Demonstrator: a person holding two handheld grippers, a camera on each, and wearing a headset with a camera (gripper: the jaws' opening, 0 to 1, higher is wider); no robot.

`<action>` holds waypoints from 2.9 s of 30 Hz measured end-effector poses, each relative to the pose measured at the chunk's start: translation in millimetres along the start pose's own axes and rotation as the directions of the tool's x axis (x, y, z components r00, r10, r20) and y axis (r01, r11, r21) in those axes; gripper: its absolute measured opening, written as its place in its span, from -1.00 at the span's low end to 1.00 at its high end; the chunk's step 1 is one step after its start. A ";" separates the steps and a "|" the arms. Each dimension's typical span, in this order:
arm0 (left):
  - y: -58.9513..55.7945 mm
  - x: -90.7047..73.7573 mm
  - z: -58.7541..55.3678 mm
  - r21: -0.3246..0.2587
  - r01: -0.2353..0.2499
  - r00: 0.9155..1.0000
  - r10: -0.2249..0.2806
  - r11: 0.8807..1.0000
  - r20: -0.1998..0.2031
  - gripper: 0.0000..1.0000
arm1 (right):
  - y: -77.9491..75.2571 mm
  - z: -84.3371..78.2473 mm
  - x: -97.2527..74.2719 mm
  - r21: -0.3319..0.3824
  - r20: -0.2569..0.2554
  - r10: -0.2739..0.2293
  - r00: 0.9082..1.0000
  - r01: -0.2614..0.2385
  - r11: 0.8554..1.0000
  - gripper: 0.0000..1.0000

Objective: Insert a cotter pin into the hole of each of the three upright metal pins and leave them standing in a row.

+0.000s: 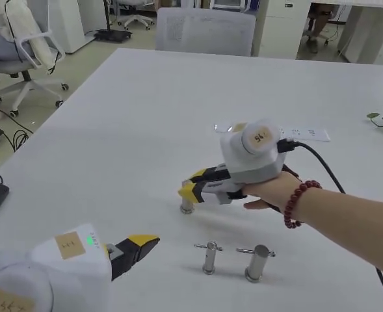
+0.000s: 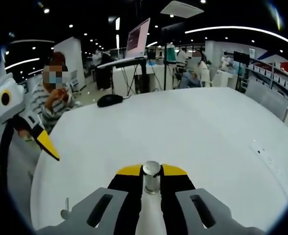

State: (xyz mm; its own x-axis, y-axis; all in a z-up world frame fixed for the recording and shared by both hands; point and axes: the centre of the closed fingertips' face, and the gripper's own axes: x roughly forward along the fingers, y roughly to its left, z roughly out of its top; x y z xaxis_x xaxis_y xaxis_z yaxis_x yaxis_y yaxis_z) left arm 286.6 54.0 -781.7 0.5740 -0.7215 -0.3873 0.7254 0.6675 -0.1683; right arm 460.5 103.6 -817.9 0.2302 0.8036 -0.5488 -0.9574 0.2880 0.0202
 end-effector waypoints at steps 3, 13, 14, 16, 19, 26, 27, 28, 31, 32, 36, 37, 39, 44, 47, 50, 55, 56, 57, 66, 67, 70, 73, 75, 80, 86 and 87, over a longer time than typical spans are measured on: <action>-0.8 0.2 0.2 0.002 0.001 1.000 -0.001 1.000 0.000 0.95 | -0.6 0.7 -4.5 -0.001 0.000 -0.001 1.000 0.001 1.000 -0.74; -3.3 -0.8 1.5 0.008 -0.003 1.000 0.003 1.000 0.001 0.94 | -0.1 -3.8 -32.2 -0.018 -0.009 0.001 1.000 -0.001 1.000 -0.74; -3.3 -1.1 1.7 0.008 -0.005 1.000 0.005 1.000 0.002 0.94 | 0.1 -5.3 -34.9 -0.017 -0.011 0.001 1.000 -0.001 1.000 -0.74; -3.6 -1.5 1.9 0.008 -0.007 1.000 0.007 1.000 0.002 0.94 | 0.8 -8.1 -39.8 -0.020 -0.014 -0.002 1.000 0.002 1.000 -0.74; -4.2 -2.0 2.2 0.010 -0.009 1.000 0.009 1.000 0.002 0.93 | 1.4 -14.5 -49.7 -0.019 -0.021 -0.005 1.000 0.005 1.000 -0.74; -7.7 -1.7 3.9 0.014 -0.010 1.000 0.010 1.000 0.007 0.92 | 1.7 -28.8 -71.7 0.000 -0.031 -0.015 0.999 0.015 1.000 -0.74; -8.1 -1.7 4.2 0.014 -0.010 1.000 0.010 1.000 0.007 0.92 | 1.9 -30.6 -74.3 -0.001 -0.035 -0.015 0.999 0.015 1.000 -0.74; -8.6 -1.6 4.4 0.014 -0.011 1.000 0.010 1.000 0.008 0.92 | 2.0 -33.4 -78.1 -0.002 -0.038 -0.015 0.999 0.015 1.000 -0.74; -9.6 -1.5 4.9 0.015 -0.011 1.000 0.011 1.000 0.008 0.91 | 1.3 -39.9 -86.9 -0.003 -0.049 -0.022 0.999 0.022 1.000 -0.74; -10.0 -1.5 5.2 0.017 -0.011 1.000 0.011 1.000 0.009 0.91 | 0.7 -41.7 -89.5 -0.003 -0.052 -0.024 0.998 0.024 1.000 -0.74; -10.5 -1.8 5.7 0.018 -0.014 1.000 0.014 1.000 0.009 0.91 | 0.7 -47.9 -103.8 0.006 -0.050 -0.033 0.998 0.034 0.999 -0.74; -10.4 -1.9 5.7 0.017 -0.016 1.000 0.016 1.000 0.010 0.91 | 1.9 -49.5 -108.1 0.005 -0.049 -0.035 0.998 0.036 0.999 -0.74; -10.3 -2.3 5.7 0.014 -0.019 1.000 0.019 1.000 0.010 0.91 | 3.0 -52.1 -113.4 0.005 -0.053 -0.037 0.998 0.037 0.999 -0.74; -10.5 -3.6 6.0 0.010 -0.027 1.000 0.027 1.000 0.012 0.90 | 5.0 -60.8 -127.8 0.001 -0.064 -0.047 0.997 0.047 0.999 -0.74; -11.1 -4.5 6.1 0.010 -0.031 0.999 0.031 0.999 0.014 0.89 | 6.2 -65.6 -135.8 0.000 -0.070 -0.052 0.996 0.052 0.999 -0.74; -11.6 -5.0 5.9 0.010 -0.034 0.999 0.034 0.999 0.014 0.89 | 8.9 -70.2 -145.0 0.005 -0.072 -0.055 0.996 0.055 0.998 -0.74; -12.0 -6.6 5.5 0.009 -0.040 0.999 0.040 0.999 0.016 0.88 | 14.6 -77.7 -156.4 0.001 -0.083 -0.056 0.995 0.056 0.998 -0.74; -12.3 -6.7 5.4 0.008 -0.040 0.999 0.040 0.999 0.016 0.88 | 16.2 -78.8 -158.5 0.001 -0.084 -0.055 0.995 0.055 0.998 -0.74; -12.7 -6.9 5.3 0.008 -0.041 0.999 0.041 0.999 0.015 0.88 | 18.7 -80.2 -161.2 0.001 -0.084 -0.052 0.995 0.052 0.999 -0.74; -15.7 -8.1 5.7 0.011 -0.043 0.999 0.043 0.999 0.015 0.86 | 39.2 -86.4 -174.6 -0.015 -0.093 -0.025 0.995 0.024 1.000 -0.74; -16.1 -8.1 5.7 0.011 -0.043 0.999 0.043 0.999 0.015 0.86 | 42.8 -86.7 -175.7 -0.015 -0.092 -0.019 0.996 0.017 1.000 -0.74; -17.7 -8.6 5.7 0.012 -0.044 0.999 0.044 0.999 0.015 0.86 | 51.8 -87.9 -177.4 -0.025 -0.094 -0.002 0.996 0.000 1.000 -0.74; -19.2 -9.3 5.8 0.012 -0.045 0.999 0.045 0.999 0.016 0.85 | 60.7 -88.6 -178.4 -0.031 -0.094 0.013 0.995 -0.016 0.999 -0.74; -19.9 -10.0 5.9 0.014 -0.046 0.999 0.046 0.999 0.017 0.85 | 66.4 -88.4 -178.3 -0.031 -0.091 0.021 0.996 -0.024 0.999 -0.74; -21.6 -11.6 5.6 0.013 -0.049 0.999 0.049 0.999 0.018 0.85 | 81.1 -87.6 -175.6 -0.040 -0.083 0.042 0.996 -0.046 0.998 -0.74; -23.2 -13.2 5.9 0.014 -0.052 0.998 0.051 0.999 0.020 0.85 | 94.3 -89.5 -168.0 -0.042 -0.078 0.064 0.995 -0.067 0.997 -0.74; -23.4 -13.4 5.9 0.013 -0.051 0.999 0.051 0.999 0.020 0.85 | 96.6 -89.9 -166.1 -0.039 -0.077 0.068 0.995 -0.072 0.997 -0.74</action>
State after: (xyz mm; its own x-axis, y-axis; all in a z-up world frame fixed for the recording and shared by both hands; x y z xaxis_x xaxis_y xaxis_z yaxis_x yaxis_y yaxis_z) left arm 264.2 46.9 -767.3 0.6177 -0.6900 -0.3773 0.7000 0.7010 -0.1361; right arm 314.0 -48.9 -799.9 0.1499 0.7787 -0.6092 -0.9775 0.2091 0.0266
